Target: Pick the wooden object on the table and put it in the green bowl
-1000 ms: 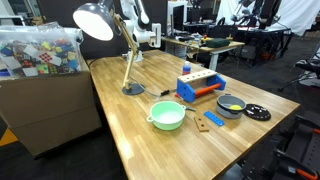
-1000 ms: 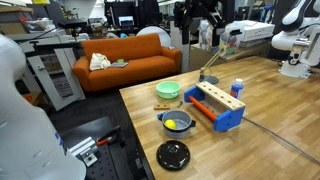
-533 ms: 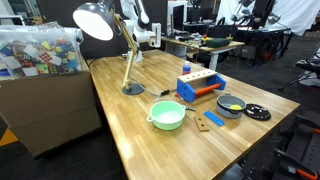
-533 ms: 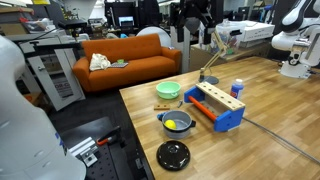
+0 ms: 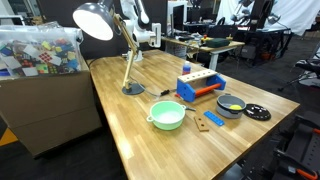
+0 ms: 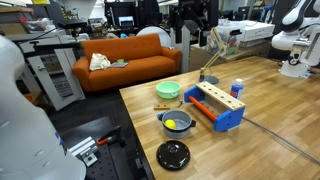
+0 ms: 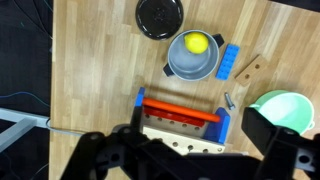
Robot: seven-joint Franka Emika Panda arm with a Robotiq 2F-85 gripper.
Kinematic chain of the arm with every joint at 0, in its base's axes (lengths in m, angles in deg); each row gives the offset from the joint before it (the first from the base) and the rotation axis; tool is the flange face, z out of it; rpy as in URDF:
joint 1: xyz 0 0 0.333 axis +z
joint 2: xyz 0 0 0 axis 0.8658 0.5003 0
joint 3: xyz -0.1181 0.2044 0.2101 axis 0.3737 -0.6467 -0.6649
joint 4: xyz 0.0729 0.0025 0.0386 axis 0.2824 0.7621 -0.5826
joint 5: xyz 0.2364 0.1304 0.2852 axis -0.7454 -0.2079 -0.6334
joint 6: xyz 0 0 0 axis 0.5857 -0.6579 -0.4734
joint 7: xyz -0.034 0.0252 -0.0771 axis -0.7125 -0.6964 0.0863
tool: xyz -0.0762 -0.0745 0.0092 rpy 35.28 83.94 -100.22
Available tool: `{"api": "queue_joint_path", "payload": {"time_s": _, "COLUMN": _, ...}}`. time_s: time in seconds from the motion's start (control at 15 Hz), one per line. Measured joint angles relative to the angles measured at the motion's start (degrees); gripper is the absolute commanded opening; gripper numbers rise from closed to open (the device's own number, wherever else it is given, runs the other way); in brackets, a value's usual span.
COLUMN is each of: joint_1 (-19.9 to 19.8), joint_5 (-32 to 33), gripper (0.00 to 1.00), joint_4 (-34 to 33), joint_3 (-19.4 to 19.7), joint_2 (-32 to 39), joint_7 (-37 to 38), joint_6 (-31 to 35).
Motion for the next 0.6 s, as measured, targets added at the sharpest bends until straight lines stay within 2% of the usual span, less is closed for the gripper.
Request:
{"api": "queue_joint_path", "payload": {"time_s": 0.33, "joint_1": 4.71, "joint_5": -7.09, "gripper": 1.0, "joint_4": -1.7, "joint_3": -2.22, "joint_2": 2.59, "joint_7": -2.45, "joint_6": 0.03}}
{"api": "queue_joint_path", "payload": {"time_s": 0.6, "joint_1": 5.81, "joint_5": -7.49, "gripper": 1.0, "joint_4": -2.99, "joint_3": -3.7, "joint_2": 3.85, "joint_7": -2.97, "joint_6": 0.23}}
